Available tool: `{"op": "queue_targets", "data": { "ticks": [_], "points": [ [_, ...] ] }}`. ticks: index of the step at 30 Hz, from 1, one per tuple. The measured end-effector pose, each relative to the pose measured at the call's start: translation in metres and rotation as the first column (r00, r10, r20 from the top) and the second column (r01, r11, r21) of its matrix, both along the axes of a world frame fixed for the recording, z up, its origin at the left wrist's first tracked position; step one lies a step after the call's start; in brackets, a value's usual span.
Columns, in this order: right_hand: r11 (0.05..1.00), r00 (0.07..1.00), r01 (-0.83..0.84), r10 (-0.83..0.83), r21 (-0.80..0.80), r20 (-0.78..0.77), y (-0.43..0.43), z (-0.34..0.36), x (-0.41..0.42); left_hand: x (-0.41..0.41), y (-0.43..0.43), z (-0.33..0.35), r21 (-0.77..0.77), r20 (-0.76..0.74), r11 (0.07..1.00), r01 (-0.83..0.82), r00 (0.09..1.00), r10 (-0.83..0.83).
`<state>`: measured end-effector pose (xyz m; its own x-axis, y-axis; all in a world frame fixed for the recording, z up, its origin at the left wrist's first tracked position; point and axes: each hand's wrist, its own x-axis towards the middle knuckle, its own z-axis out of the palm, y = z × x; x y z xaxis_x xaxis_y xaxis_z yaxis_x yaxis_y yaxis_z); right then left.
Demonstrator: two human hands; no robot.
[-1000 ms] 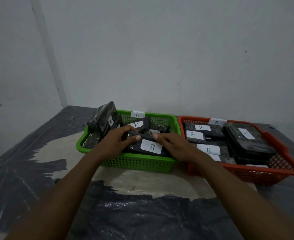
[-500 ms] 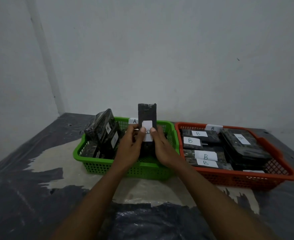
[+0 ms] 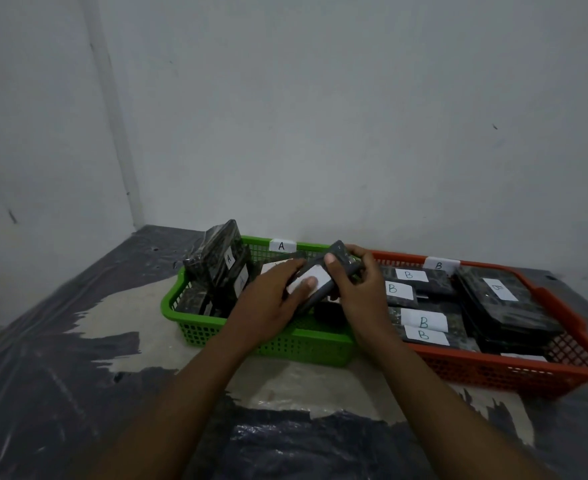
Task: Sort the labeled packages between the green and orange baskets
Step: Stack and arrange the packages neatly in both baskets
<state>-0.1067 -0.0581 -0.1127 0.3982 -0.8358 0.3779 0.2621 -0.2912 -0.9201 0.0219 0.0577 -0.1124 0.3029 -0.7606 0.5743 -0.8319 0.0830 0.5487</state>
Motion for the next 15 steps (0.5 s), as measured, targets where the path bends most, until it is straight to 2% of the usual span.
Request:
{"op": "queue_targets", "data": {
  "ticks": [3,7,11,15],
  "points": [
    [0.991,0.991,0.131,-0.132,-0.004,-0.023,-0.007,0.003,-0.001,-0.01,-0.002,-0.005,-0.035,-0.151,0.999,0.029,0.988,-0.034],
    [0.967,0.963,0.255,-0.253,0.013,-0.092,-0.032,0.013,-0.022,-0.016,-0.014,0.001,-0.184,-0.015,0.983,0.011,1.0,-0.014],
    [0.987,0.974,0.146,-0.132,0.064,-0.185,-0.063,0.02,-0.057,-0.021,-0.034,0.012,-0.112,0.086,0.992,0.064,0.995,-0.054],
    [0.974,0.916,-0.001,-0.09,-0.226,-0.391,-0.087,0.022,-0.108,-0.028,-0.066,0.02,-0.063,0.14,0.991,0.118,0.984,-0.108]
  ]
}}
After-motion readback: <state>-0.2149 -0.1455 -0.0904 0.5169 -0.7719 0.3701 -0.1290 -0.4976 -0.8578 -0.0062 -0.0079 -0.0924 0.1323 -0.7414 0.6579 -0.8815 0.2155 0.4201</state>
